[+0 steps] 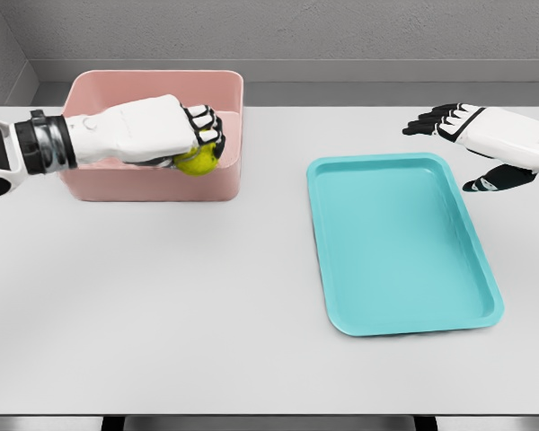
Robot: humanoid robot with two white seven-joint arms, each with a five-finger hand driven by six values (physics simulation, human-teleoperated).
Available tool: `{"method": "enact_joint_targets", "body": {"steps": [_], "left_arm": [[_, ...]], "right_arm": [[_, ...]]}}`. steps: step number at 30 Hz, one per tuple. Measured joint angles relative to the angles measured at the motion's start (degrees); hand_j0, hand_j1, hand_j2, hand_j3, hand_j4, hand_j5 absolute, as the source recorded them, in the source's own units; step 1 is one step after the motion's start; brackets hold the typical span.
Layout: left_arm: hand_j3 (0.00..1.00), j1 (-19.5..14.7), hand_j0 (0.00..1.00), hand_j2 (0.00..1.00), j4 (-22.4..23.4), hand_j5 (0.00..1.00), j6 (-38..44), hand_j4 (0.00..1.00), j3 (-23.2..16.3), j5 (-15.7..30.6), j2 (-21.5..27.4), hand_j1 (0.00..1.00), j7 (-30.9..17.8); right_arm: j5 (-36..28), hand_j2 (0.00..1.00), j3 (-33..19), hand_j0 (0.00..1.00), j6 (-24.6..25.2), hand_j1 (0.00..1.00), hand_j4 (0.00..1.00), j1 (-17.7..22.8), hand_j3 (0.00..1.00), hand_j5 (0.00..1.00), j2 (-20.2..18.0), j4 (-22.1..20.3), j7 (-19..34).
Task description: Put the tennis from the blue tray into the pink basket with both arms
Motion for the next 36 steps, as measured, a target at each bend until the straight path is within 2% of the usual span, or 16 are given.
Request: {"method": "enact_joint_targets", "body": {"steps": [5, 9, 13, 15, 16, 17, 18, 19, 25, 28, 31, 34, 36], "left_arm": [[0.01, -0.4, 0.01, 0.01, 11.5, 0.01, -0.1, 0.01, 2.8, -1.2, -3.7, 0.01, -0.2], [0.02, -2.6, 0.02, 0.02, 22.4, 0.02, -0.1, 0.02, 3.9, -3.2, -6.4, 0.02, -0.2], [0.06, -3.5, 0.06, 0.06, 29.5, 0.06, -0.1, 0.06, 4.1, -5.7, -9.0, 0.06, -0.3], [0.21, -3.6, 0.21, 0.21, 31.4, 0.21, -0.1, 0.21, 4.2, -6.5, -10.0, 0.21, -0.3], [0.36, -3.5, 0.36, 0.36, 32.0, 0.36, -0.1, 0.36, 4.2, -6.7, -10.4, 0.36, -0.3], [0.52, -3.5, 0.52, 0.52, 32.5, 0.52, -0.1, 0.52, 4.2, -6.9, -10.7, 0.52, -0.2], [0.85, -3.6, 0.85, 0.85, 32.8, 0.85, -0.1, 0.85, 4.2, -7.0, -11.0, 0.85, -0.2], [1.00, -3.6, 1.00, 1.00, 33.0, 1.00, -0.1, 1.00, 4.2, -7.0, -11.2, 1.00, -0.2], [1.00, -3.5, 1.00, 1.00, 33.2, 1.00, -0.1, 1.00, 4.2, -6.9, -11.5, 1.00, 0.0], [1.00, -3.4, 1.00, 1.00, 31.6, 1.00, -0.1, 1.00, 4.2, -2.3, -10.6, 1.00, 0.2], [1.00, -2.5, 1.00, 1.00, 26.4, 1.00, -0.1, 1.00, 4.2, 3.3, -8.2, 1.00, 0.4], [1.00, 0.2, 1.00, 1.00, 19.2, 1.00, -0.1, 1.00, 4.7, 8.8, -3.0, 1.00, 0.4], [1.00, 3.4, 1.00, 1.00, 15.5, 1.00, -0.1, 1.00, 5.8, 12.6, 1.0, 1.00, 0.4]], "right_arm": [[0.0, 1.00, 0.0, 1.00, 0.0, 1.00, 1.00, 0.0, 1.00, 1.00, 0.0, 0.0, 0.0], [0.0, 1.00, 0.0, 1.00, 0.0, 1.00, 1.00, 0.0, 1.00, 1.00, 0.0, 0.0, 0.0], [0.0, 1.00, 0.0, 1.00, 0.0, 1.00, 1.00, 0.0, 1.00, 1.00, -0.1, 0.0, 0.0], [0.0, 1.00, 0.0, 1.00, 0.0, 1.00, 1.00, 0.0, 1.00, 1.00, -0.1, 0.0, 0.0], [0.0, 1.00, 0.0, 1.00, 0.0, 1.00, 1.00, 0.0, 1.00, 1.00, -0.1, 0.0, 0.0], [0.0, 1.00, 0.0, 1.00, 0.0, 1.00, 1.00, 0.0, 1.00, 1.00, -0.1, 0.0, 0.0], [0.0, 1.00, 0.0, 1.00, 0.0, 1.00, 1.00, 0.0, 1.00, 1.00, -0.1, 0.0, 0.0], [0.0, 1.00, 0.0, 1.00, 0.0, 1.00, 1.00, 0.0, 1.00, 1.00, -0.1, 0.0, 0.0], [0.0, 1.00, 0.0, 1.00, 0.0, 1.00, 1.00, 0.0, 1.00, 1.00, -0.1, 0.1, 0.0], [0.0, 1.00, 0.0, 1.00, 0.0, 1.00, 1.00, 0.0, 1.00, 1.00, -0.1, 0.1, 0.0], [0.0, 1.00, 0.0, 1.00, 0.0, 1.00, 1.00, 0.0, 1.00, 1.00, -0.1, 0.0, 0.0], [0.0, 1.00, 0.0, 1.00, -0.1, 1.00, 1.00, 0.1, 1.00, 1.00, -0.1, 0.0, 0.0], [0.0, 1.00, 0.0, 1.00, -0.1, 1.00, 1.00, 0.1, 1.00, 1.00, -0.1, 0.0, 0.0]]}}
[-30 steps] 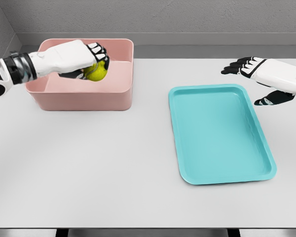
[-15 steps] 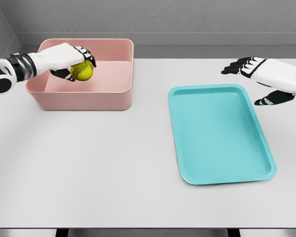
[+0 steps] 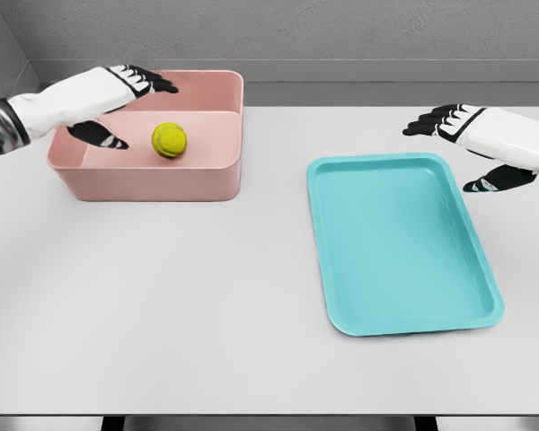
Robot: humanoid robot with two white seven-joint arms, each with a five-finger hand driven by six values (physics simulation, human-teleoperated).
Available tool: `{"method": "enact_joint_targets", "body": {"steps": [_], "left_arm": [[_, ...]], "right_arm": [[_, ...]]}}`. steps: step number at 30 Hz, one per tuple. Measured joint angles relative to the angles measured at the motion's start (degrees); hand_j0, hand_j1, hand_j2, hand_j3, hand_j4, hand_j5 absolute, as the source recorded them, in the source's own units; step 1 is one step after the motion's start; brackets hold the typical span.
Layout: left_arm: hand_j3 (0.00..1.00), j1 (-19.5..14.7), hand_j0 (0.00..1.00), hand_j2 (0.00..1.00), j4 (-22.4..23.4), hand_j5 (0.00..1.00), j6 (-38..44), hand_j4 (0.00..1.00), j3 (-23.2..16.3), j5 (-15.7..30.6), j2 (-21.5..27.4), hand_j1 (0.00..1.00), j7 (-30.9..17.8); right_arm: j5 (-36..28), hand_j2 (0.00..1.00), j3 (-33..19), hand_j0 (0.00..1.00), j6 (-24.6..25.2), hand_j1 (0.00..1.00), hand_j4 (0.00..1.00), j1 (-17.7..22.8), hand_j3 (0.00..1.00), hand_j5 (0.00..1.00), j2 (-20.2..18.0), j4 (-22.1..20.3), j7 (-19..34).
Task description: Put the tennis from the blue tray into the pink basket with both arms
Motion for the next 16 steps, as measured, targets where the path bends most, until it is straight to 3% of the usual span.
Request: {"method": "enact_joint_targets", "body": {"steps": [4, 8, 16], "left_arm": [[1.00, 4.6, 1.00, 1.00, -7.5, 1.00, 0.0, 1.00, 2.5, 4.0, 7.0, 1.00, 0.0], [1.00, 13.4, 1.00, 1.00, -11.7, 1.00, 0.0, 1.00, 6.6, 5.1, 11.5, 1.00, -0.3], [1.00, 14.2, 1.00, 1.00, -14.7, 1.00, 0.0, 1.00, 10.5, 5.6, 14.1, 1.00, -0.4]], "right_arm": [[0.0, 1.00, 0.0, 1.00, 0.0, 1.00, 1.00, 0.0, 1.00, 1.00, 0.0, 0.0, 0.0], [0.0, 1.00, 0.0, 1.00, 0.0, 1.00, 1.00, 0.0, 1.00, 1.00, -0.1, 0.0, 0.0], [0.0, 1.00, 0.0, 1.00, 0.0, 1.00, 1.00, 0.0, 1.00, 1.00, 0.0, 0.0, 0.0]]}}
